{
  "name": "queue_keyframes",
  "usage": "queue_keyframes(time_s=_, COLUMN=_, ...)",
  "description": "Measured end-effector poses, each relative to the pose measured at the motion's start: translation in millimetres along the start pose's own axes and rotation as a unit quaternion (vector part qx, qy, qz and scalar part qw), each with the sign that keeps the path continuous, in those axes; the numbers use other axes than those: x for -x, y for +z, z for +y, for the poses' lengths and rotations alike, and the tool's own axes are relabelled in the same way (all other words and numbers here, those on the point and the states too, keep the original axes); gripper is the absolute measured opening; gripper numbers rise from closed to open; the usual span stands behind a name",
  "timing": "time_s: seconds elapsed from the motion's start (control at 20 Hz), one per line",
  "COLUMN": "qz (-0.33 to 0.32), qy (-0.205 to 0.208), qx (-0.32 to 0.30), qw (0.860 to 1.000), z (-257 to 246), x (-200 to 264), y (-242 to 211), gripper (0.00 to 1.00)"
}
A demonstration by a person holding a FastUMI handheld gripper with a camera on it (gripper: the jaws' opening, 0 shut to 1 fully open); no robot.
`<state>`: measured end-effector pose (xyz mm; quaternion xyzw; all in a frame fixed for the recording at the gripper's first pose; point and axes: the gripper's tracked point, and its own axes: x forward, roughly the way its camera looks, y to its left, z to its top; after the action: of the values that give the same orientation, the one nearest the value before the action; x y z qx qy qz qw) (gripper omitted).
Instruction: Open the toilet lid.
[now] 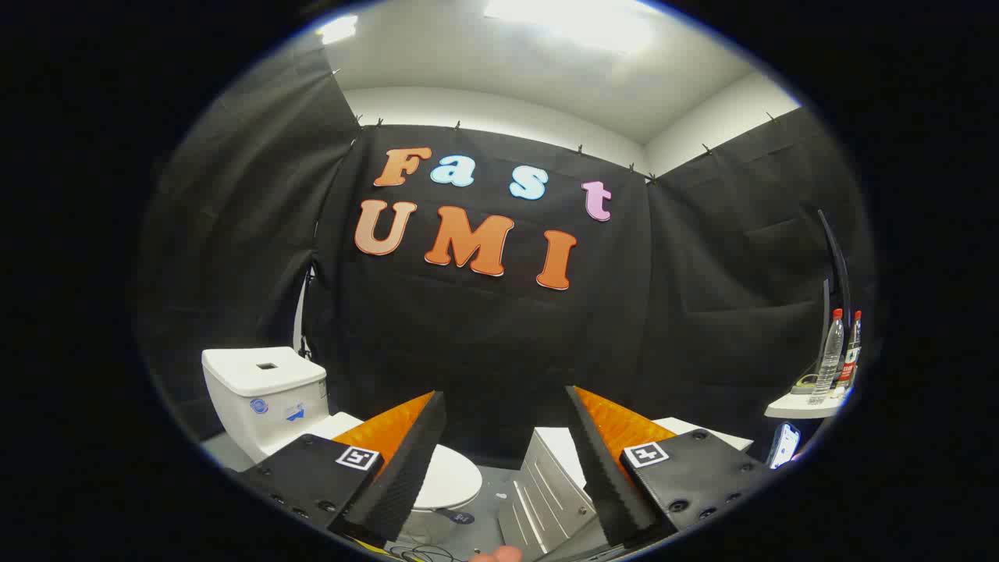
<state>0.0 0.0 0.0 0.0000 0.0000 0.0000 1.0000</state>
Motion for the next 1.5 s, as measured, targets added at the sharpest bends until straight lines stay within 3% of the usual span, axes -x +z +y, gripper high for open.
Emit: queue_keyframes(time_s=1.5, qz=0.008, qy=0.0, qx=0.001, qw=1.0, z=-4.3, x=0.6, y=-2.8, gripper=0.98)
